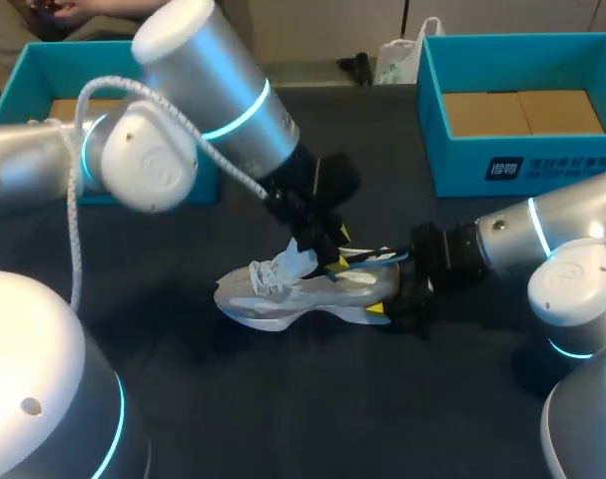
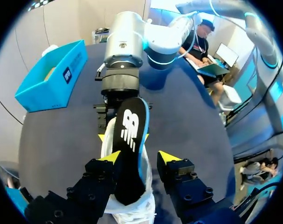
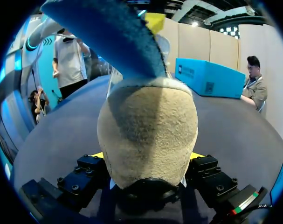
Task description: Take the shoe out of the shoebox, open the shoe tongue, remove and reinsert the insole, then place the shoe into the shoebox
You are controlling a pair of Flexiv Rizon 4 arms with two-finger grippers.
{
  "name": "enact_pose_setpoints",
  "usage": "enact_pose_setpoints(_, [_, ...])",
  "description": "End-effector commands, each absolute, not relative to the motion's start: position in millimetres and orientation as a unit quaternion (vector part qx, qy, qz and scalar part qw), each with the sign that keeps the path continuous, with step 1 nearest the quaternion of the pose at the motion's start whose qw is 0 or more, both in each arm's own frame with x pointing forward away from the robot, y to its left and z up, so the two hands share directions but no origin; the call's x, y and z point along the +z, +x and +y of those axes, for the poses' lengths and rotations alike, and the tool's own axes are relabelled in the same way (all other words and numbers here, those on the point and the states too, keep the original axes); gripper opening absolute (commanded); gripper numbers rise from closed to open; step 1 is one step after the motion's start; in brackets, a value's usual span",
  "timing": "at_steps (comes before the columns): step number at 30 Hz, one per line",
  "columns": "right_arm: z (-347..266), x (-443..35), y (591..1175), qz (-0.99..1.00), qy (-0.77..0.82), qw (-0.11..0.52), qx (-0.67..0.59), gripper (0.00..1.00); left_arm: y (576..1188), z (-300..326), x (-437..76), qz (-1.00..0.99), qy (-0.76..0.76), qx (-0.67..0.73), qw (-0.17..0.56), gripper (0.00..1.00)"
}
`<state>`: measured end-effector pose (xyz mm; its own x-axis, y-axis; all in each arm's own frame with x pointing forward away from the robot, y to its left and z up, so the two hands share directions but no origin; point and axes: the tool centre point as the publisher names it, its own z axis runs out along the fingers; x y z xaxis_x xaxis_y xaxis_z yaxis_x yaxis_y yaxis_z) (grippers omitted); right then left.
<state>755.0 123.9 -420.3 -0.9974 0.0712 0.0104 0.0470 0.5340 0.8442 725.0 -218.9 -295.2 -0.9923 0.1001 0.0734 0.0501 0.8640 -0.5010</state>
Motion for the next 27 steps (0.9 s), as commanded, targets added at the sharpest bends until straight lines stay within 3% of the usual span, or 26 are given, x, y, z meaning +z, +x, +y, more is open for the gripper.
enact_pose_setpoints(1, [126.8,-423.1,754.6,0.877,0.034,0.013,0.48,0.0,714.3,-218.4,-299.0,-0.966,-0.029,0.258,-0.014,0.48])
enact_pose_setpoints(14, [126.8,-423.1,754.6,0.877,0.034,0.013,0.48,0.0,710.6,-230.4,-312.2,-0.962,-0.045,0.248,-0.102,0.49])
enact_pose_setpoints(27, [126.8,-423.1,754.6,0.877,0.034,0.013,0.48,0.0,718.2,-238.1,-324.6,-0.955,-0.045,0.243,-0.165,0.57])
